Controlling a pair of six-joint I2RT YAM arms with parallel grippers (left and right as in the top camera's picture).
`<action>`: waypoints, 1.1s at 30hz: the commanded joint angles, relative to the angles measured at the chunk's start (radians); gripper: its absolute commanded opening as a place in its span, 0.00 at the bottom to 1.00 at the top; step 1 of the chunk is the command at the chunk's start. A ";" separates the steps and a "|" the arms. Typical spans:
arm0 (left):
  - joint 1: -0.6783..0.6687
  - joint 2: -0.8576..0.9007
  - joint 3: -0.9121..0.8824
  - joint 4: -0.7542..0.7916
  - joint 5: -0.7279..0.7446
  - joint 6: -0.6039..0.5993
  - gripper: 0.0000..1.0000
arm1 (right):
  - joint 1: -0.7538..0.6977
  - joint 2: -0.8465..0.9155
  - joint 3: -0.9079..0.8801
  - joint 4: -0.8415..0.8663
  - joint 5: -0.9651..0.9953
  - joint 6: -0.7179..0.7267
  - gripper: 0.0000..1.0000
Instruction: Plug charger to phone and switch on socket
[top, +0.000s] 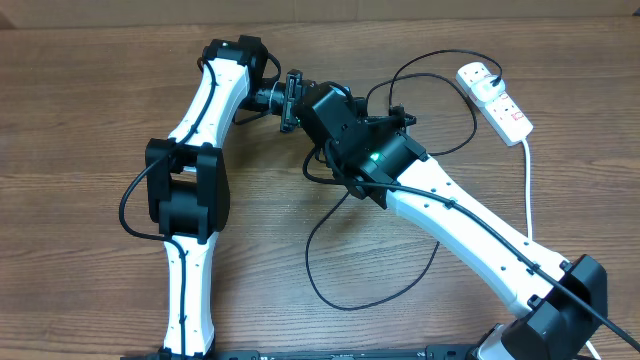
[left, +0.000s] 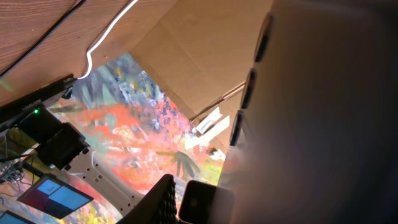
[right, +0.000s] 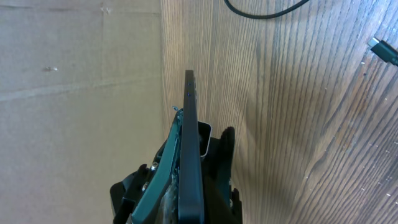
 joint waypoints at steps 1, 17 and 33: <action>-0.005 0.010 0.021 0.018 0.018 -0.037 0.25 | 0.001 -0.006 0.022 0.018 0.021 0.140 0.04; -0.004 0.010 0.021 0.066 0.018 -0.072 0.26 | -0.005 -0.006 0.021 0.027 0.087 0.140 0.04; 0.007 0.010 0.021 0.066 0.025 -0.071 0.18 | -0.011 -0.006 0.021 0.023 0.084 0.140 0.04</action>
